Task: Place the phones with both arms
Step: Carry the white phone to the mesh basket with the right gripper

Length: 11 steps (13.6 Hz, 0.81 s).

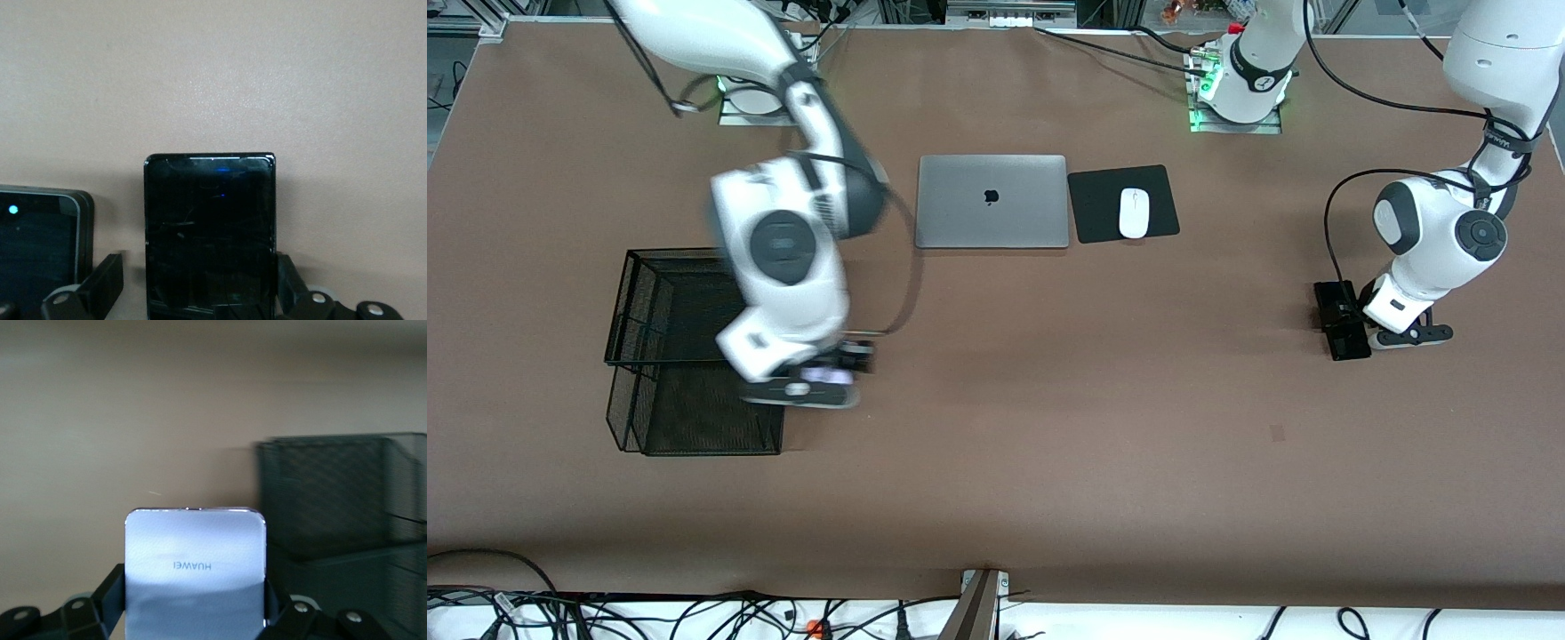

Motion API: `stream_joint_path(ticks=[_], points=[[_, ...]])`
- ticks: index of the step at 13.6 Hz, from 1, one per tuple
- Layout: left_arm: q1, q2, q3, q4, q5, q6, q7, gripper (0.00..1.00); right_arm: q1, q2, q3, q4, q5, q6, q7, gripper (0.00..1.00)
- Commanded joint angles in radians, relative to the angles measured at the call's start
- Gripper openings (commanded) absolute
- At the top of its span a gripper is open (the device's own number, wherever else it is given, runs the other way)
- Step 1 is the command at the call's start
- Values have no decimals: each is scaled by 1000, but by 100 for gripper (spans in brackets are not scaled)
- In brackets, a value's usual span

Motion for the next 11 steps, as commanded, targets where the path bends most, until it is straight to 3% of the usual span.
stream_joint_path(ticks=[1,4,6,10,11], points=[[11,7,-7,-7,-4,22,20,100,-64,-113,-26,-123,11,-82,-95,0],[11,25,-7,-7,-4,40,12,100,-133,-264,-77,-343,29,-47,-252,0],[9,27,-8,-7,-4,42,0,98,-135,-363,-142,-506,48,27,-298,0],[8,28,-11,-5,-4,42,-60,27,-135,-510,-215,-805,48,212,-334,0],[8,28,-11,-5,-4,42,-68,21,-135,-518,-230,-851,48,254,-334,0]])
